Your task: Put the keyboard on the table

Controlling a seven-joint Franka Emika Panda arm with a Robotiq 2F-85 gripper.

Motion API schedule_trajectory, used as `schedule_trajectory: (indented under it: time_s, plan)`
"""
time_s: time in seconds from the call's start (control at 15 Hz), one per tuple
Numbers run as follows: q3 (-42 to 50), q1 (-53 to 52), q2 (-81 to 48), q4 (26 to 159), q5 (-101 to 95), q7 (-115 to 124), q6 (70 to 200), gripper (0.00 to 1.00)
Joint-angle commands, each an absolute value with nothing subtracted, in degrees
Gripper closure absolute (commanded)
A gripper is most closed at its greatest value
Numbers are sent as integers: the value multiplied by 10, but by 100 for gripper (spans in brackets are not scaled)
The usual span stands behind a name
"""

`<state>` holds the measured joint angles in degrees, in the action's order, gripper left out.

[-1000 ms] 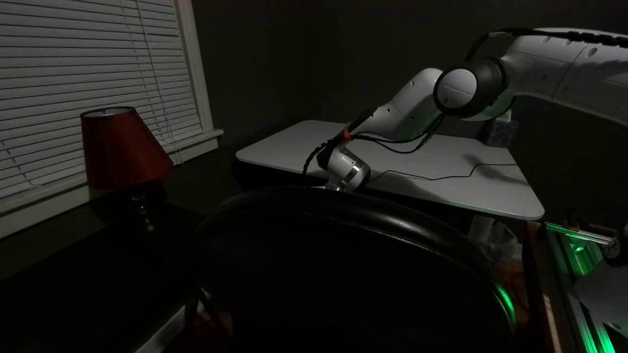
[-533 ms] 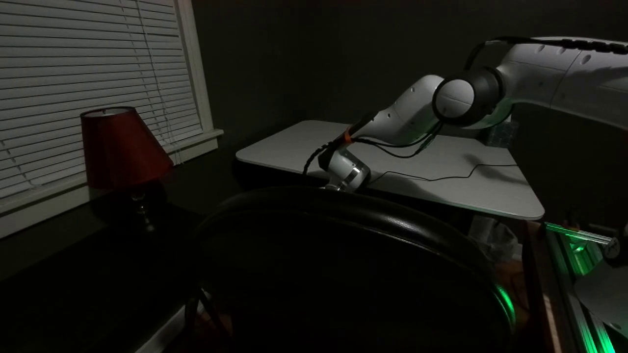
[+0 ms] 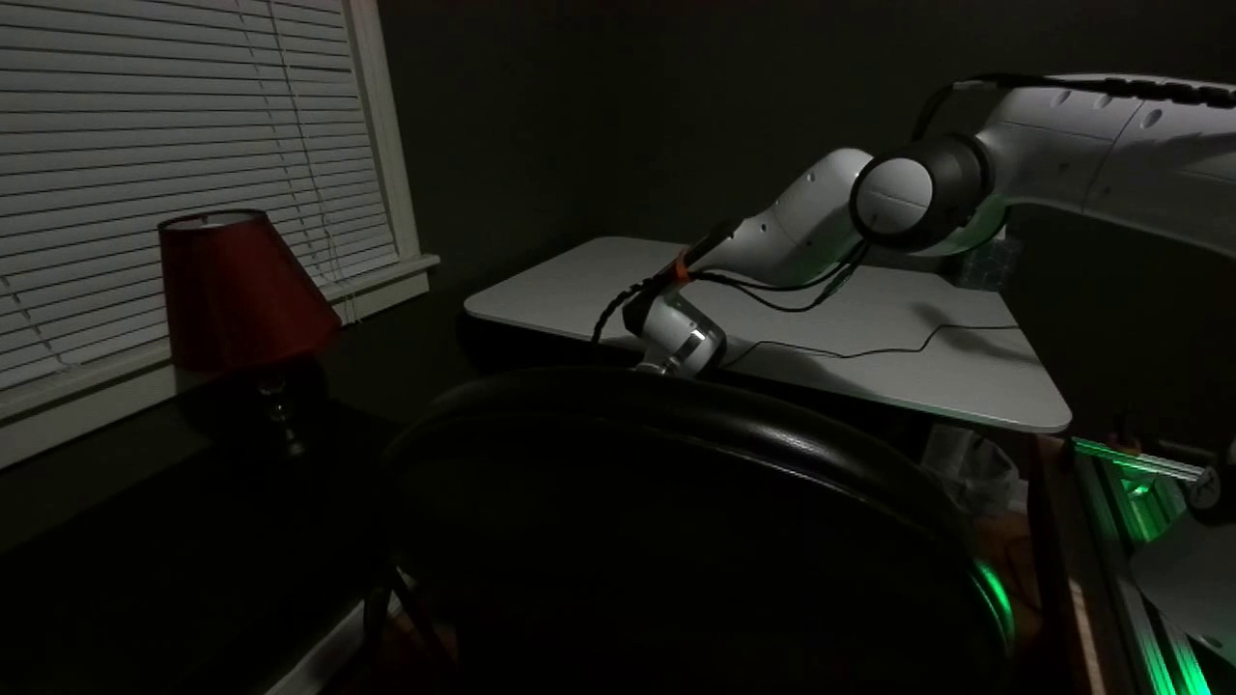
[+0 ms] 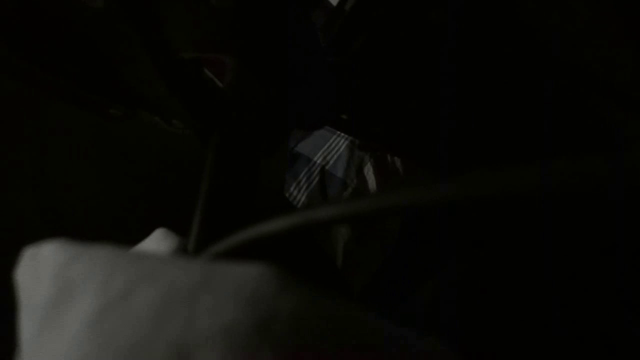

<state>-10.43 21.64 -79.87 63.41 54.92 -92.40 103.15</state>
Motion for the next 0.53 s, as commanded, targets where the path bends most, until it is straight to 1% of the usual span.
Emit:
schedule_trajectory:
  time_s: [0.0, 0.47]
  plan:
    - [-114, 225, -778, 646, 557, -917, 1017, 95]
    - [-154, 265, -700, 681, 615, -974, 1043, 95]
